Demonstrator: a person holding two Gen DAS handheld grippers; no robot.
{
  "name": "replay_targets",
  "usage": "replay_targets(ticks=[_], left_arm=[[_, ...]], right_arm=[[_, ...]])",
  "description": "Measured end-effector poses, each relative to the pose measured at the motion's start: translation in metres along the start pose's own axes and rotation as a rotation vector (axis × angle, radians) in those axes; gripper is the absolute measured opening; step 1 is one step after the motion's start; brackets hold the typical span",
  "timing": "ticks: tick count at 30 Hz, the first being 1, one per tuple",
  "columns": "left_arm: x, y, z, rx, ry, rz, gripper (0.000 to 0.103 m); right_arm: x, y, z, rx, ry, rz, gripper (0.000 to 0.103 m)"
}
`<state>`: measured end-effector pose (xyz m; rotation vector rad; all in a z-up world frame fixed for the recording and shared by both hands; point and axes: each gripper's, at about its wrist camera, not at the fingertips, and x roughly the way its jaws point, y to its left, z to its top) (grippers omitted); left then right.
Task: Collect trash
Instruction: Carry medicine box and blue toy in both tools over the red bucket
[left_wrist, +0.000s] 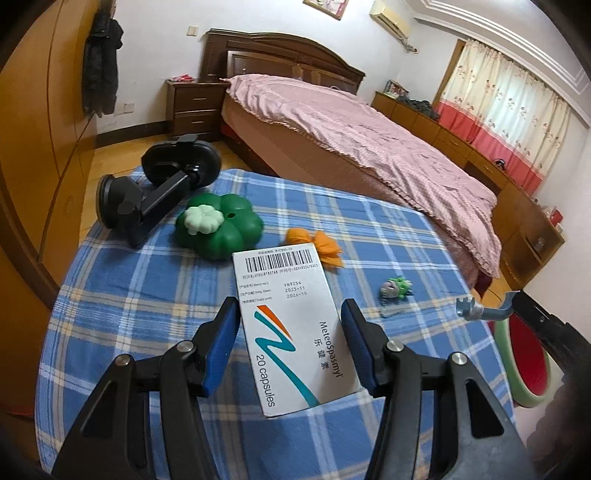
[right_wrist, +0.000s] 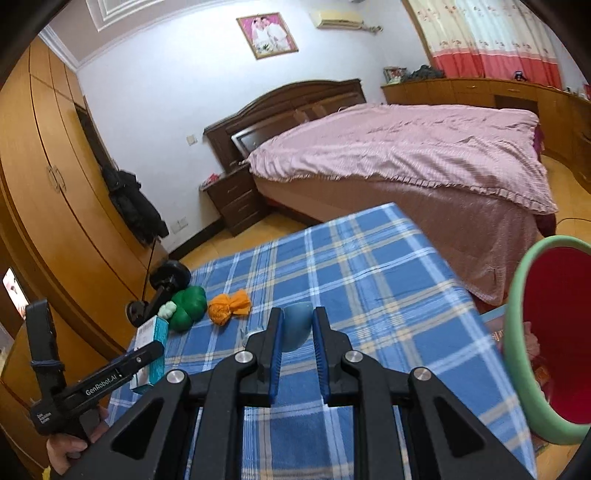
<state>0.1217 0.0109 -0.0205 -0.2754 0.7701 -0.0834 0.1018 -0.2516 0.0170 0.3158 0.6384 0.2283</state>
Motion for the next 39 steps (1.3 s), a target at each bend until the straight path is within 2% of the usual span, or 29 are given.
replay_targets(ticks=[13,23,30,39], left_arm=[[-0.030,-0.050,-0.008,0.078,0.000,-0.143,0.057],[-0.040,-0.104,-0.009,0.183,0.021,-0.238,0.057],[-0.036,-0.149,-0.008,0.252,0.059,-0.310,0.057],[-0.020,-0.215,-0.017,0.357,0.089,-0.369,0.057]], right_arm=[[-0.064,-0.015,-0.007,0.054,-0.104,-0.043,0.018],[-0.119,-0.039,-0.010,0.144,-0.217,-0.087,0.018],[-0.149,-0.069,-0.012,0.227,-0.267,-0.134,0.018],[-0.174,-0.122,-0.018,0.322,-0.311,-0.238,0.018]])
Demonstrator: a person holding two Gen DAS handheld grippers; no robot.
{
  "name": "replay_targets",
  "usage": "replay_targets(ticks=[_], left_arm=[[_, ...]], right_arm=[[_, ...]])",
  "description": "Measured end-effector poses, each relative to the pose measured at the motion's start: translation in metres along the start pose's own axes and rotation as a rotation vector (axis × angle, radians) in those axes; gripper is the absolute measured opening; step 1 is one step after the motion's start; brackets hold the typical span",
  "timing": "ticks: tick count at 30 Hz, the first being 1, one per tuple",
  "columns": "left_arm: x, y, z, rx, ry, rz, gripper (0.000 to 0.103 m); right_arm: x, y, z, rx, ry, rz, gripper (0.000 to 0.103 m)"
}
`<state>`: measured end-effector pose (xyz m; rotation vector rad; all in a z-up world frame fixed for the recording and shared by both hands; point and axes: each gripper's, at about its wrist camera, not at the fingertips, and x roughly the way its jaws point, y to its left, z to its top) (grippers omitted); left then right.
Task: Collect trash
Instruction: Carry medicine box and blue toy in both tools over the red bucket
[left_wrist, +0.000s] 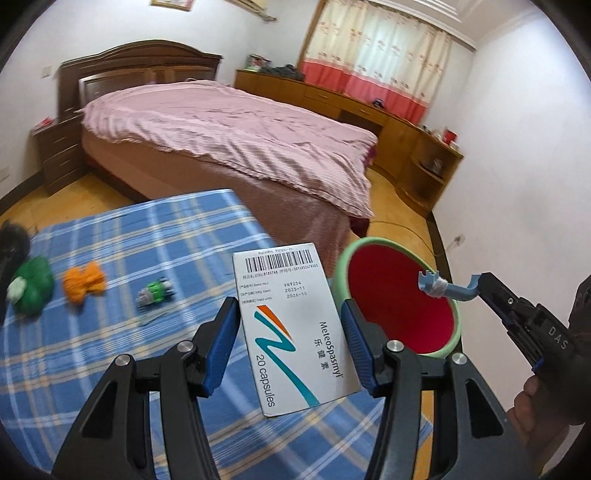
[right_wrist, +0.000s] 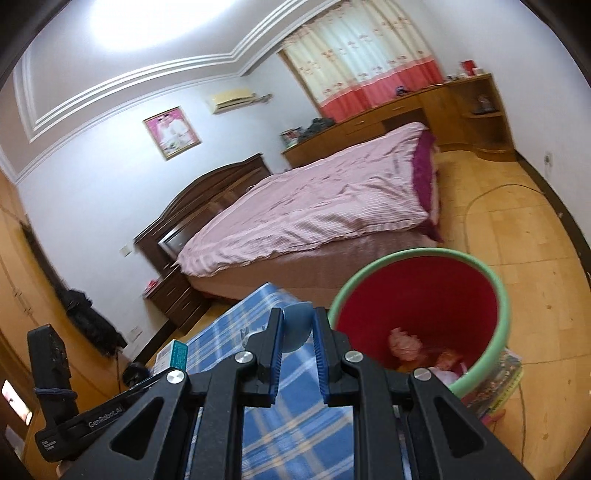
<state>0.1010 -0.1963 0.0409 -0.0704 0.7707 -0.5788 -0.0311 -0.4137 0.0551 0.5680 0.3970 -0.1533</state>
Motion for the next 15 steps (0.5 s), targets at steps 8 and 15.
replay_targets(ticks=[8,15], left_arm=[[0.050,-0.054,0.003,0.097,0.071,-0.055,0.057],[0.088,-0.089,-0.002,0.153,0.145,-0.092,0.057]], right_arm=[[0.012,-0.054,0.008,0.081,0.020,-0.071,0.018],[0.026,-0.093,0.007,0.128,0.043,-0.134,0.018]])
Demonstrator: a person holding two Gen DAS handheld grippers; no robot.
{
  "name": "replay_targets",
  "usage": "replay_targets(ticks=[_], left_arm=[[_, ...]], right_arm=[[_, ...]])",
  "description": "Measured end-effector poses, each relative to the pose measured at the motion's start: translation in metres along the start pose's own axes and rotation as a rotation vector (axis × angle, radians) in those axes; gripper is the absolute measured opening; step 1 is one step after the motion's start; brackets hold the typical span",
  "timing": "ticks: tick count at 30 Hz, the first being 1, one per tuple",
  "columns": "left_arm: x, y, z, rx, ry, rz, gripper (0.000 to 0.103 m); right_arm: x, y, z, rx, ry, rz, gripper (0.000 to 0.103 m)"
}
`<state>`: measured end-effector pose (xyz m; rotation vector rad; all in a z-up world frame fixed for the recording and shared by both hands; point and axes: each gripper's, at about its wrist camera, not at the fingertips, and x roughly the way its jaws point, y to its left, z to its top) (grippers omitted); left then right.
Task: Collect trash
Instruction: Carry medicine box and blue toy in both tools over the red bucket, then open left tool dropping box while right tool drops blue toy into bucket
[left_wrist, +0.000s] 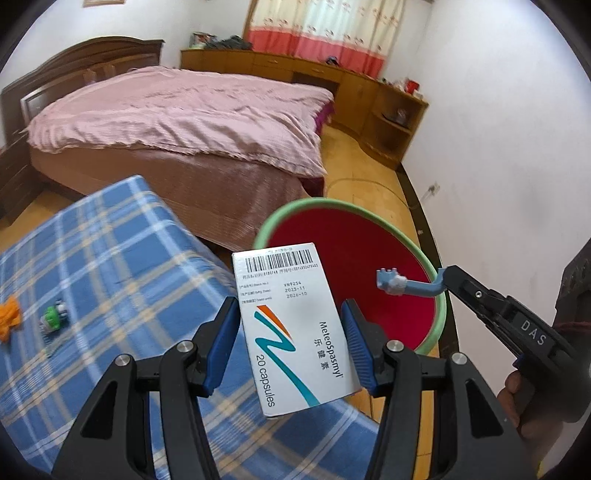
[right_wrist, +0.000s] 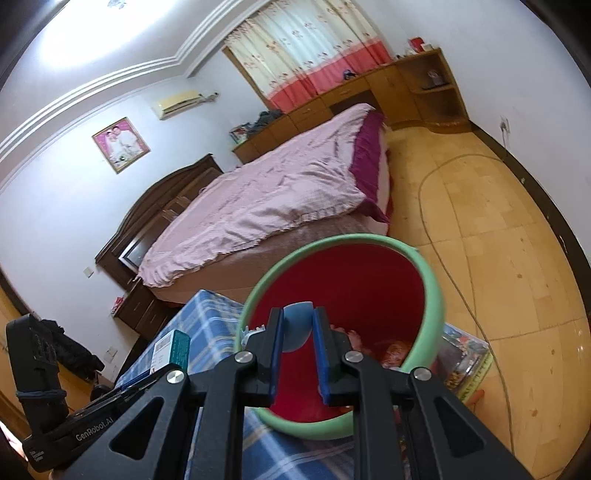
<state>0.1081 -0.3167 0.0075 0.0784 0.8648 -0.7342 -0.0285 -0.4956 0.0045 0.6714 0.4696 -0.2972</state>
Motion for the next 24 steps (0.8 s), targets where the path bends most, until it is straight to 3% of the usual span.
replay_targets(ticks=[10,15,19,24], left_arm=[[0.044,-0.020,0.000,0.037,0.077,-0.043,0.058],[0.048,-0.023,0.000,0.050,0.070,-0.036,0.058],[0.048,-0.023,0.001,0.050,0.053,-0.042,0.068],[0.046,-0.022,0.002,0.044,0.051,-0.046,0.068]], right_arm=[[0.024,-0.027,0.000,0.033,0.045,-0.042,0.019],[0.033,-0.030,0.001,0.041,0.060,-0.049,0.019],[0.035,-0.031,0.000,0.049,0.065,-0.056,0.020],[0.032,-0.029,0.000,0.045,0.067,-0.055,0.025]])
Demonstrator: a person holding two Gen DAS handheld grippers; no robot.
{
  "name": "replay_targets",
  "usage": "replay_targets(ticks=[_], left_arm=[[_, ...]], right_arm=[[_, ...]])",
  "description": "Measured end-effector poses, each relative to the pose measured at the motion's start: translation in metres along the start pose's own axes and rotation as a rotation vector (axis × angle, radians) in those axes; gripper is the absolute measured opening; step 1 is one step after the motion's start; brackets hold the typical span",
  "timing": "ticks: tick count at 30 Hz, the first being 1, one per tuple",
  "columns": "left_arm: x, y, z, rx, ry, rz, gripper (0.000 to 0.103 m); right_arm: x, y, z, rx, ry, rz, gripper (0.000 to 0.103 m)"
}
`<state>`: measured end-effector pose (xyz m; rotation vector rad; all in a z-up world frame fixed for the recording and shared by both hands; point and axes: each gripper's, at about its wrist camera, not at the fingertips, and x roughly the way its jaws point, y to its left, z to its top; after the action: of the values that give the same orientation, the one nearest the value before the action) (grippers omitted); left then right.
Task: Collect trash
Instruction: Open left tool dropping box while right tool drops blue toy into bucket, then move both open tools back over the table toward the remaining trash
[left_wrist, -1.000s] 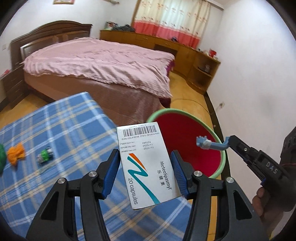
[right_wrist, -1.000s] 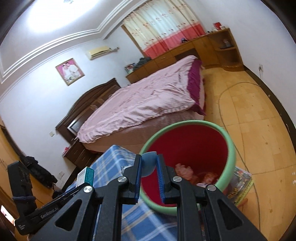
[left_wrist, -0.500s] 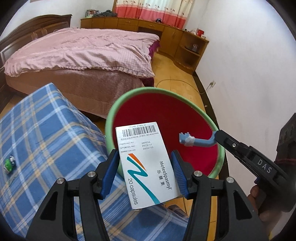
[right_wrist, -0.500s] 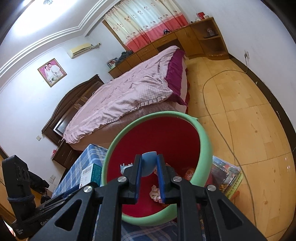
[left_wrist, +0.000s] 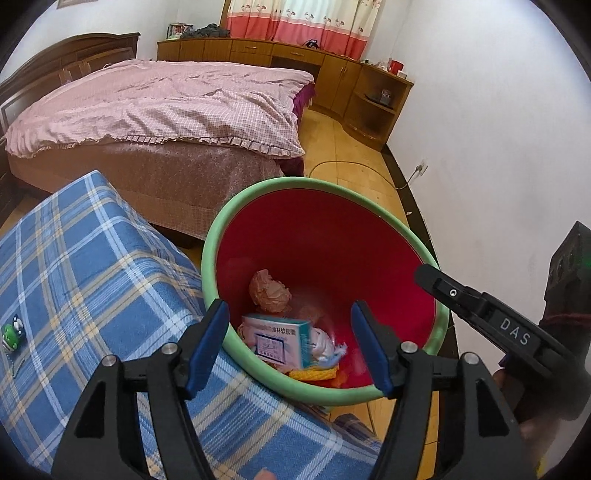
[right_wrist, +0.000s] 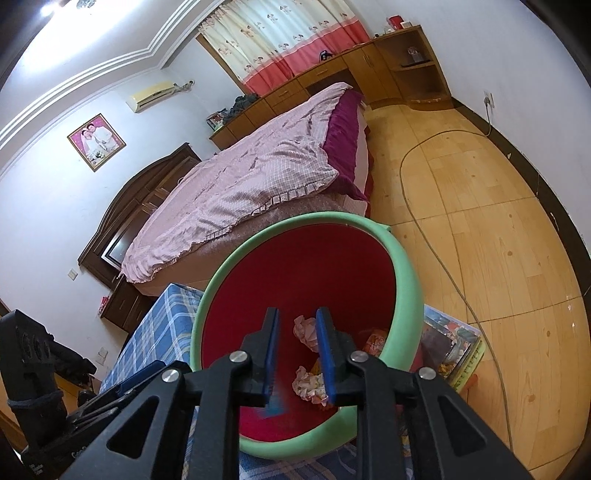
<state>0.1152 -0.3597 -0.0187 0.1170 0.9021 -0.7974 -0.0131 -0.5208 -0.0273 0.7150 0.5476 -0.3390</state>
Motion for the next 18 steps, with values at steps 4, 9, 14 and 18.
replay_targets(ticks=[4,9,14,18], left_arm=[[-0.007,0.005,-0.001,-0.012,-0.003,0.009,0.068],[-0.028,0.018,-0.006,-0.039,-0.032,0.036,0.068],[-0.054,0.040,-0.013,-0.082,-0.065,0.088,0.068],[-0.075,0.059,-0.018,-0.127,-0.090,0.128,0.068]], right_arm=[[-0.005,0.006,-0.001,-0.018,-0.006,0.006,0.035],[-0.012,0.023,-0.005,-0.053,-0.011,0.028,0.040],[-0.020,0.043,-0.009,-0.095,-0.014,0.058,0.043],[-0.023,0.063,-0.014,-0.130,-0.005,0.093,0.044]])
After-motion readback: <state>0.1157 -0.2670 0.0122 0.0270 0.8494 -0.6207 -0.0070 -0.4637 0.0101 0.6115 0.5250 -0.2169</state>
